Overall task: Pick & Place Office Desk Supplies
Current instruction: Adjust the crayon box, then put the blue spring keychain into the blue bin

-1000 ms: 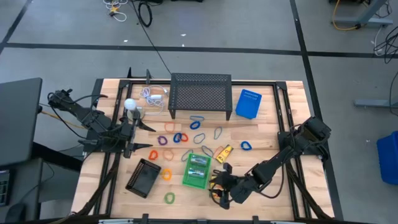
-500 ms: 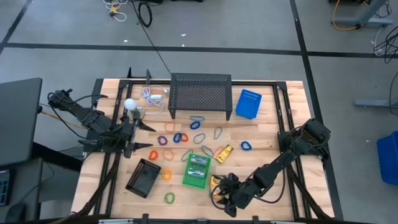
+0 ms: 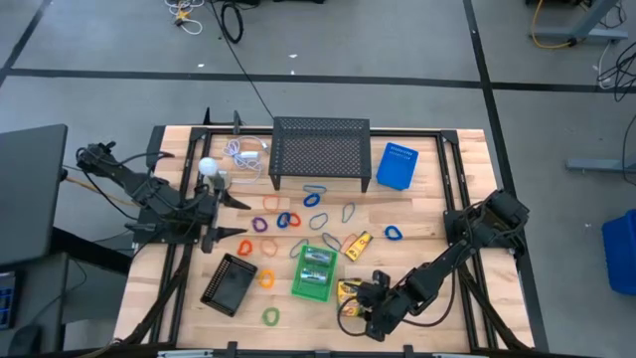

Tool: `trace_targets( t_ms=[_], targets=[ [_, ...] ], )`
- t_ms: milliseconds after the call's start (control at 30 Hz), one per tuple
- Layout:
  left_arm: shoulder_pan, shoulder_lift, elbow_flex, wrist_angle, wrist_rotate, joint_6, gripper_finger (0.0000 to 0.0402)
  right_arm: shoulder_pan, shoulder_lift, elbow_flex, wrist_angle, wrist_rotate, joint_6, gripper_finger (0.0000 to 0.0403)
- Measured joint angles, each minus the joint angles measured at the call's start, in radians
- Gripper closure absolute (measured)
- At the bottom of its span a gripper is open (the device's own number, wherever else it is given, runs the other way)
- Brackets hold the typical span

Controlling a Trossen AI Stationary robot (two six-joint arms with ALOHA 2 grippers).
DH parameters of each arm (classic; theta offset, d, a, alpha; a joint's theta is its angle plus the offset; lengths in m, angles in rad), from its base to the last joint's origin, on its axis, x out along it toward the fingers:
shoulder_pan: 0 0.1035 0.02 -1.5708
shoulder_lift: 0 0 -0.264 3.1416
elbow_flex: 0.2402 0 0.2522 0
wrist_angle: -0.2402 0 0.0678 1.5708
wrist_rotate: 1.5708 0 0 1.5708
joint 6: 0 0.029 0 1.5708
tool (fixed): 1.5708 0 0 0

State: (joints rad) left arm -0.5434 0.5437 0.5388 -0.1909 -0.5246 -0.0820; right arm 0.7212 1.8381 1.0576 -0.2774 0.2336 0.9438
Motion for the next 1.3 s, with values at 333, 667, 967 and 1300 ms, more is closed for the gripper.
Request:
trace_targets(
  t_ms=[333,667,967,1300],
  targets=[
    [0.000,0.101,0.000,0.089,-0.026,-0.032,0.0118,0.000,-0.002,0.000,-0.319,0.007,0.072,0.0223],
    [0.000,0.140,0.000,0.119,-0.022,-0.032,0.0118,0.026,-0.015,-0.004,-0.470,0.088,0.214,0.0225],
    [0.000,0.137,0.000,0.119,0.004,0.019,0.0118,0.095,-0.208,0.003,-0.452,0.190,0.338,0.0253],
    [0.000,0.131,0.000,0.120,0.085,0.062,0.0118,0.003,-0.357,0.003,-0.284,0.087,0.298,0.0227]
  ],
)
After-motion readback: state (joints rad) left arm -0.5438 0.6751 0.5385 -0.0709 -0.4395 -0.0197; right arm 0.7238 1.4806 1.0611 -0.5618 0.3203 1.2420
